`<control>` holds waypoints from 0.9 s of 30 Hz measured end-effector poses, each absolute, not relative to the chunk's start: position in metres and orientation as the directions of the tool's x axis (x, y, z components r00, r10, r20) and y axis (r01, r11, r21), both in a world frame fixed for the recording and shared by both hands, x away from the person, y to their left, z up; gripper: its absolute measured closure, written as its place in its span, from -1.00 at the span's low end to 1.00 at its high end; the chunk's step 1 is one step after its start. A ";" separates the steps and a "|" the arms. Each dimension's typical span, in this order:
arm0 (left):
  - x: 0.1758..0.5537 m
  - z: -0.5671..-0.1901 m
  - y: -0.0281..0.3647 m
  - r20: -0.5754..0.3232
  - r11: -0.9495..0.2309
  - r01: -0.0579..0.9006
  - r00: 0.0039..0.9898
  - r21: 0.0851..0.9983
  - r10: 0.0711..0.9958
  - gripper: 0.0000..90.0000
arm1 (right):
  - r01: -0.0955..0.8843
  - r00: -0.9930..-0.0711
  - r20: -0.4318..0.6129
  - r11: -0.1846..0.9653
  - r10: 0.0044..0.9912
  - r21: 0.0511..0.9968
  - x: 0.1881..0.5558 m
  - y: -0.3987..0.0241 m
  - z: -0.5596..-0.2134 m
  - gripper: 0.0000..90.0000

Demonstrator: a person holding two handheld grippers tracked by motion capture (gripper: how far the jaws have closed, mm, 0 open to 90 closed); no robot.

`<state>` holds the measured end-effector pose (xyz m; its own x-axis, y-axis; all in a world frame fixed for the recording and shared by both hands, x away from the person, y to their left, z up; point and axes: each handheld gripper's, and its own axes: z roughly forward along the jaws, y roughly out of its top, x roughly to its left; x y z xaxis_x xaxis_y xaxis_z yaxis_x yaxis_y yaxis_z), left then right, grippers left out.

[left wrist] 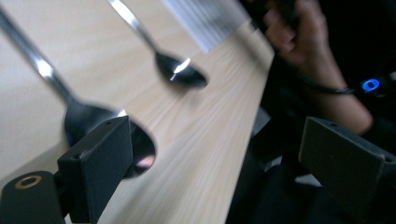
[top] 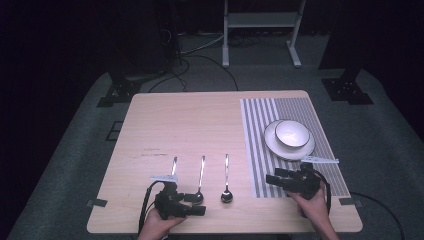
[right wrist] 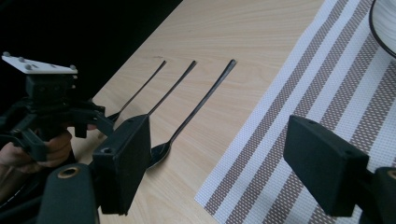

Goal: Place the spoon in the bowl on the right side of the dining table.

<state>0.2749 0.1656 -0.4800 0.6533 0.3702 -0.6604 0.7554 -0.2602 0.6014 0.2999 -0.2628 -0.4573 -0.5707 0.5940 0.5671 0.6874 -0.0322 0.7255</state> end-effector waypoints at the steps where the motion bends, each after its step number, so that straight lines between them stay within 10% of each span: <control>1: 0.275 -0.483 0.164 -0.670 -0.270 0.772 0.634 0.575 0.386 -0.80 | 0.688 -0.571 0.567 -0.032 0.594 0.725 0.300 -0.262 -0.457 -0.51; 27: 0.275 -0.483 0.166 -0.666 -0.268 0.771 0.635 0.578 0.390 -0.74 | 0.663 -0.656 0.519 0.088 0.549 0.744 0.320 -0.209 -0.439 -0.51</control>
<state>0.2747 0.1662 -0.4834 0.6355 0.3903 -0.6662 0.7707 -0.2683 0.5779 0.3202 -0.2092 -0.4386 -0.6556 0.5485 0.5189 0.6626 0.0884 0.7437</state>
